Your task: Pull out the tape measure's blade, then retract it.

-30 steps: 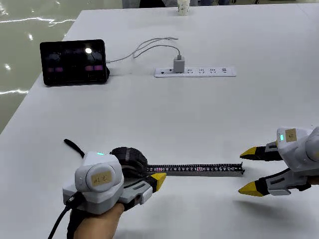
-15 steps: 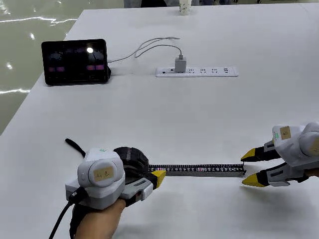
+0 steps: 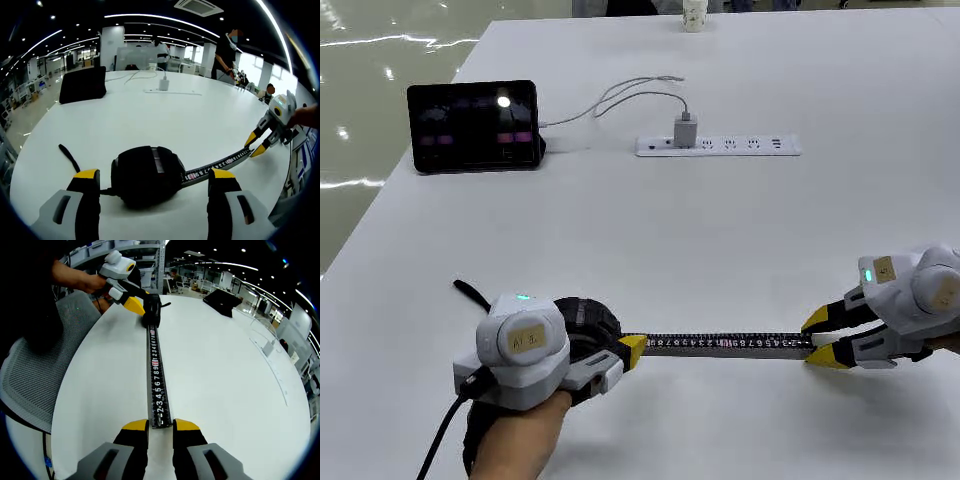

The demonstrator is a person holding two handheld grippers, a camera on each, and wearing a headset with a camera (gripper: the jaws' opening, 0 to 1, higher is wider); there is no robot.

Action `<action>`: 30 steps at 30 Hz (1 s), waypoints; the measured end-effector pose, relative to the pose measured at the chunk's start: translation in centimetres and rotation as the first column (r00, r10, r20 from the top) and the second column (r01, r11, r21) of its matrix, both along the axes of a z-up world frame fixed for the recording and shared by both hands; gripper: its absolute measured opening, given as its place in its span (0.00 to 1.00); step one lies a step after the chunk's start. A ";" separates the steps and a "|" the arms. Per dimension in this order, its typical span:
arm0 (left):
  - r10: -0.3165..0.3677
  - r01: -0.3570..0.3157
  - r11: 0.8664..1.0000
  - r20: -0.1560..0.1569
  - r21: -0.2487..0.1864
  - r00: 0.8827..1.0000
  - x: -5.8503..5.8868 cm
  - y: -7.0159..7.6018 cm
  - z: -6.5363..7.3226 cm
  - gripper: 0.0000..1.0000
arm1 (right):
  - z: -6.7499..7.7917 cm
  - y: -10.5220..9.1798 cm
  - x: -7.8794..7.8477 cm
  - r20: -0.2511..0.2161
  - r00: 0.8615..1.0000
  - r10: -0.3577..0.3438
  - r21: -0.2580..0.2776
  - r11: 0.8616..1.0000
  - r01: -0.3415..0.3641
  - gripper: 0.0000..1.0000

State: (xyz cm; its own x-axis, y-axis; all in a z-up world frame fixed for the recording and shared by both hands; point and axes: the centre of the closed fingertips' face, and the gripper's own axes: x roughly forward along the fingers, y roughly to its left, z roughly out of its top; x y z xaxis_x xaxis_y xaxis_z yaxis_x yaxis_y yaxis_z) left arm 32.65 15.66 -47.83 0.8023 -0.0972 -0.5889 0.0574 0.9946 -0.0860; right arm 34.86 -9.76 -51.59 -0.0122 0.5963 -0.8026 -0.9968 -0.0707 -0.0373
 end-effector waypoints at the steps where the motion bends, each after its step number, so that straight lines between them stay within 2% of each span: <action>1: 0.000 0.000 1.000 -0.001 0.000 1.000 0.0 0.0 -0.1 0.83 | 0.0 0.0 0.0 0.001 1.000 -0.001 0.001 1.000 0.001 0.14; 7: 0.012 -0.012 1.000 -0.010 -0.015 1.000 0.3 0.2 -0.4 0.78 | -0.1 0.0 0.0 -0.017 1.000 -0.013 0.005 1.000 0.013 0.12; 19: 0.058 -0.059 0.997 -0.029 -0.047 0.998 0.8 0.4 -1.0 0.71 | -0.1 0.1 0.0 -0.020 1.000 -0.017 0.017 1.000 0.017 0.12; 30: 0.094 -0.096 0.994 -0.039 -0.049 0.995 1.2 0.7 -1.3 0.65 | -0.1 0.2 0.0 -0.027 0.999 -0.016 0.027 0.999 0.017 0.12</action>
